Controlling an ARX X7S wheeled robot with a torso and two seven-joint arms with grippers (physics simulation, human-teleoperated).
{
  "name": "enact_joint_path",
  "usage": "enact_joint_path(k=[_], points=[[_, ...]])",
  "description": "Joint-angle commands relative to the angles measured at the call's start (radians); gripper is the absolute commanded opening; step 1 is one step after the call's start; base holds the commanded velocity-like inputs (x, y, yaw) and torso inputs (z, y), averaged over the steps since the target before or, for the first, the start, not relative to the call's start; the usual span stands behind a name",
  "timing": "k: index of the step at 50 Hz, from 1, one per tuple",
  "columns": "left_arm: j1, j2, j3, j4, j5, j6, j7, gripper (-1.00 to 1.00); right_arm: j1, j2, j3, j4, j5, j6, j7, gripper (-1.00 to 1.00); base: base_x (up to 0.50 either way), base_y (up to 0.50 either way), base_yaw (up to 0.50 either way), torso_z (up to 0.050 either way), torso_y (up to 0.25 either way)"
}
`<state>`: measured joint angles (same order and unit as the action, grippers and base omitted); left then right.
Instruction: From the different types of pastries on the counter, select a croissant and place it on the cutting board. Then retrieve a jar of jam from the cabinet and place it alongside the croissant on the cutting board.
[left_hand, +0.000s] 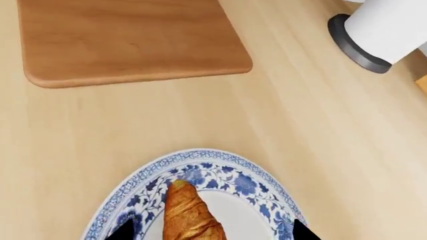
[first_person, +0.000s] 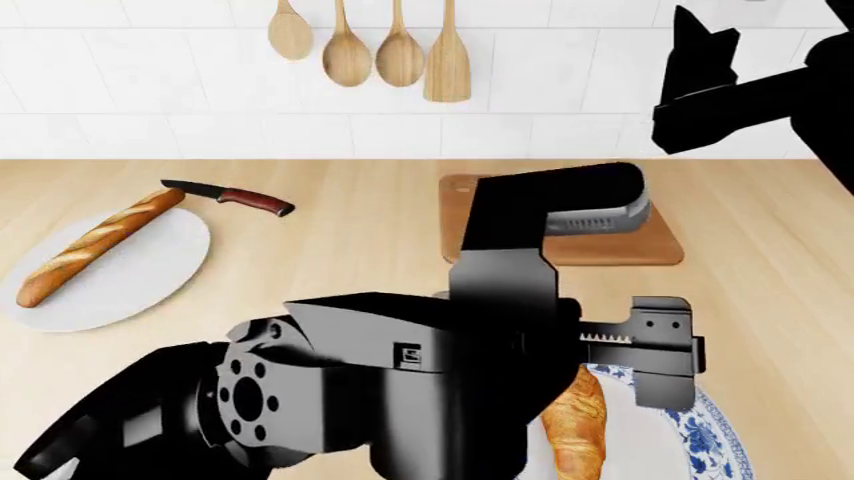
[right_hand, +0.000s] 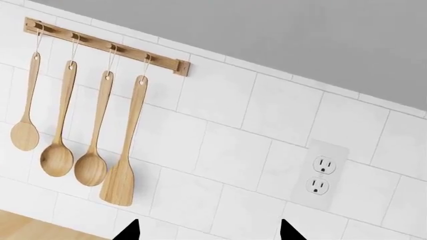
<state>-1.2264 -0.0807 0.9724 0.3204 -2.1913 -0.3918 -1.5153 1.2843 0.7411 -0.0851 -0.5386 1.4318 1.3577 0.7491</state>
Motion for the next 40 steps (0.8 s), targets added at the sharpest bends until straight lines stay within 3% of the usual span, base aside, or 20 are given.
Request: enact_joint_path(k=[1,40], points=[[0.032,-0.003,0.078,-0.015,0.016,0.038,0.024,1.0,0.004,0.003,-0.013,0.001,-0.003,-0.011,-0.002,1.0,0.0,0.0,0.0,0.0,0.0],[0.1,-0.021,0.18,-0.082,0.012,0.036,0.157,1.0,-0.028,0.024,-0.033,-0.003,-0.025,-0.059,-0.021,1.0,0.0,0.0,0.0,0.0,0.0]])
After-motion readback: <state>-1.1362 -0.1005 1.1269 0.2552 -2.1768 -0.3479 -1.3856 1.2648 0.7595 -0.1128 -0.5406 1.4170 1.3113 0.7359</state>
